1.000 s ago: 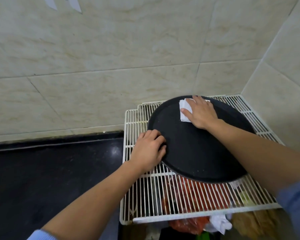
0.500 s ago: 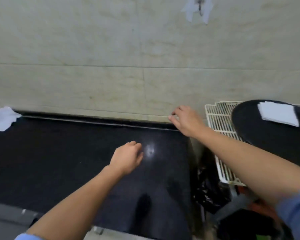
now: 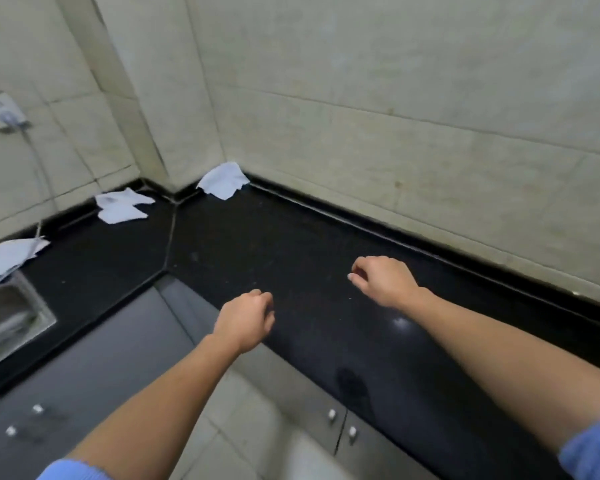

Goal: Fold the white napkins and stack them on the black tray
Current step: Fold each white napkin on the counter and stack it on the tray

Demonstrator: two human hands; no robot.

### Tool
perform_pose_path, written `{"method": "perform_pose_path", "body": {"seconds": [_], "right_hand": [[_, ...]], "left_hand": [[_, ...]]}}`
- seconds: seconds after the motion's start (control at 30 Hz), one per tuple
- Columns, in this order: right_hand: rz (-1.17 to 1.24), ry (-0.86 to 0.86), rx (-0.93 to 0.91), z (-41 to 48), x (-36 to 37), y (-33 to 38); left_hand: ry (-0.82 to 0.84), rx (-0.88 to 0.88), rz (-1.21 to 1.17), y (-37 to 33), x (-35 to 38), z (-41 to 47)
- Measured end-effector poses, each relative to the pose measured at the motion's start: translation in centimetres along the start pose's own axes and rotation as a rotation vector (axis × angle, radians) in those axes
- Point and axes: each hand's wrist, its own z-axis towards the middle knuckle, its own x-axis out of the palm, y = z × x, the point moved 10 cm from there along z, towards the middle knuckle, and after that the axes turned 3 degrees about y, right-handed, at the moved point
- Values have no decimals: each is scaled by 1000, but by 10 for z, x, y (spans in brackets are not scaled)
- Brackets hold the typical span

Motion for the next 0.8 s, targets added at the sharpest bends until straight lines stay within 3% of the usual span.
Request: {"method": "perform_pose_path", "body": {"seconds": [0.6,0.8], "right_hand": [[7,261,-297,338,104,247],[21,301,-262,429,138,309]], "left_hand": [[49,-356,21,326,-47,76],[50,-367,-33,432,-44,118]]}}
